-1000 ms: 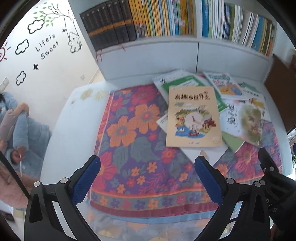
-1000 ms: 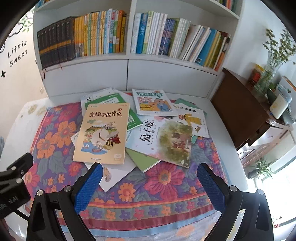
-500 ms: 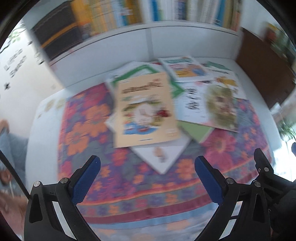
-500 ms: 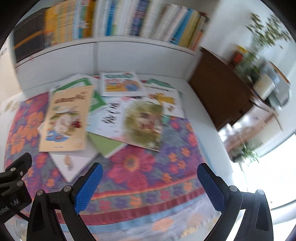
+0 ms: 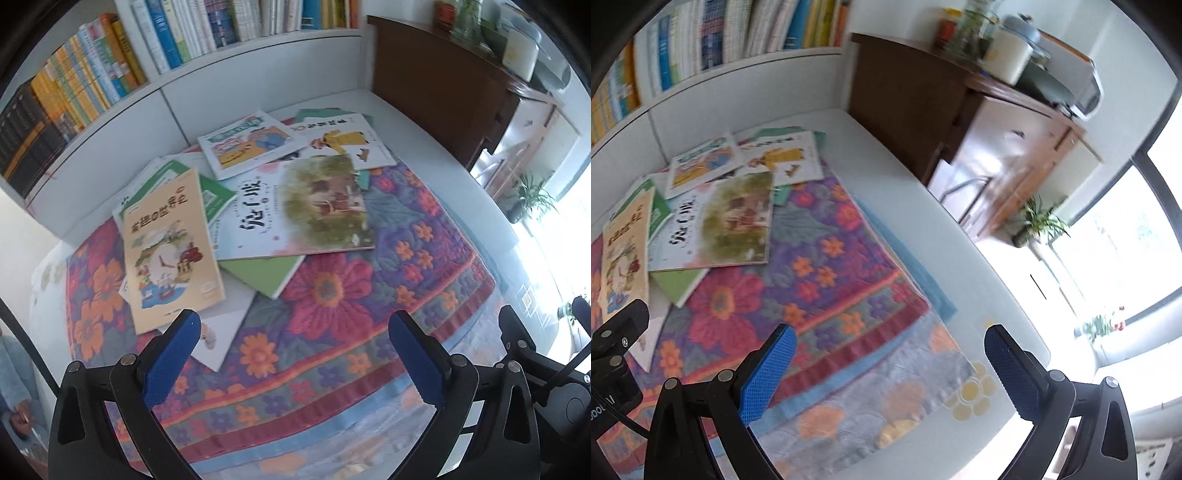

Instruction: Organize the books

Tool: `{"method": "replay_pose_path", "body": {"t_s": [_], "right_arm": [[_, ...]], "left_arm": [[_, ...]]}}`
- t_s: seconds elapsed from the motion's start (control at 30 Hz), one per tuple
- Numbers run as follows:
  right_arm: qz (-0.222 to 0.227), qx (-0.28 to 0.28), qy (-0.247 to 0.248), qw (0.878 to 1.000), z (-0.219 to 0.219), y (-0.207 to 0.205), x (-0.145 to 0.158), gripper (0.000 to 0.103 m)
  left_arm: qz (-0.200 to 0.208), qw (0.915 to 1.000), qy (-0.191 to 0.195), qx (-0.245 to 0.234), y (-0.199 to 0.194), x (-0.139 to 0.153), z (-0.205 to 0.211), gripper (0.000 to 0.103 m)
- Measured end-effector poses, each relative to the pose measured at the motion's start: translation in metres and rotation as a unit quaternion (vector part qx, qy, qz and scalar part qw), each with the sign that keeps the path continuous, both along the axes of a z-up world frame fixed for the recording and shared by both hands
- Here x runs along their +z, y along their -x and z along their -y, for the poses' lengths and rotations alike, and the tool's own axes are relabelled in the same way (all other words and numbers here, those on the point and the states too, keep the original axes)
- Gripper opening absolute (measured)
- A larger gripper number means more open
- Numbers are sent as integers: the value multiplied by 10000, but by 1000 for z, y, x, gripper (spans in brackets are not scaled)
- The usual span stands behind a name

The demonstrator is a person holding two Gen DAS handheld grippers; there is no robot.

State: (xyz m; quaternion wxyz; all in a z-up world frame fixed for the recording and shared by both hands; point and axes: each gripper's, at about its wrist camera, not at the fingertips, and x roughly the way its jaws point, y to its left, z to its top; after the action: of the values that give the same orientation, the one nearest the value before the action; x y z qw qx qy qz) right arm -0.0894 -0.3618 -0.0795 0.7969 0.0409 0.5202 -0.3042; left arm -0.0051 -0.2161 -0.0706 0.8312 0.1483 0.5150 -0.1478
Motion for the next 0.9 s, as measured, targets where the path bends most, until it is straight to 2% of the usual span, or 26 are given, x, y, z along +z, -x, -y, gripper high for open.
{"method": "replay_pose_path", "body": {"t_s": [0.2, 0.37, 0.47, 0.53, 0.67, 0.73, 0.8, 0.9], "right_arm": [[5, 28, -28, 10000, 1, 3, -1, 101], [89, 261, -67, 9996, -14, -8, 2, 101], [93, 508, -59, 9986, -33, -19, 1, 101], [90, 718, -89, 9973, -50, -29, -1, 101], [124, 1218, -224, 9922, -91, -56, -4, 101], [182, 1467, -243, 9887, -114, -70, -2, 101], [249, 1700, -229, 9849, -138, -84, 1, 101], [382, 2004, -205, 9788, -171, -96, 9, 101]], "left_arm": [[32, 10000, 1, 15, 2, 0, 3, 101], [-282, 9988, 361, 150, -2, -2, -25, 100], [-589, 9955, 555, 496, -8, -13, -69, 100], [-643, 9935, 573, 746, -10, -18, -97, 100], [-483, 9884, 468, 1362, -17, -18, -163, 100], [-341, 9835, 547, 1691, -23, -13, -199, 100], [-208, 9803, 594, 1871, -26, -6, -220, 100], [112, 9773, 464, 2062, -27, 7, -243, 100]]}}
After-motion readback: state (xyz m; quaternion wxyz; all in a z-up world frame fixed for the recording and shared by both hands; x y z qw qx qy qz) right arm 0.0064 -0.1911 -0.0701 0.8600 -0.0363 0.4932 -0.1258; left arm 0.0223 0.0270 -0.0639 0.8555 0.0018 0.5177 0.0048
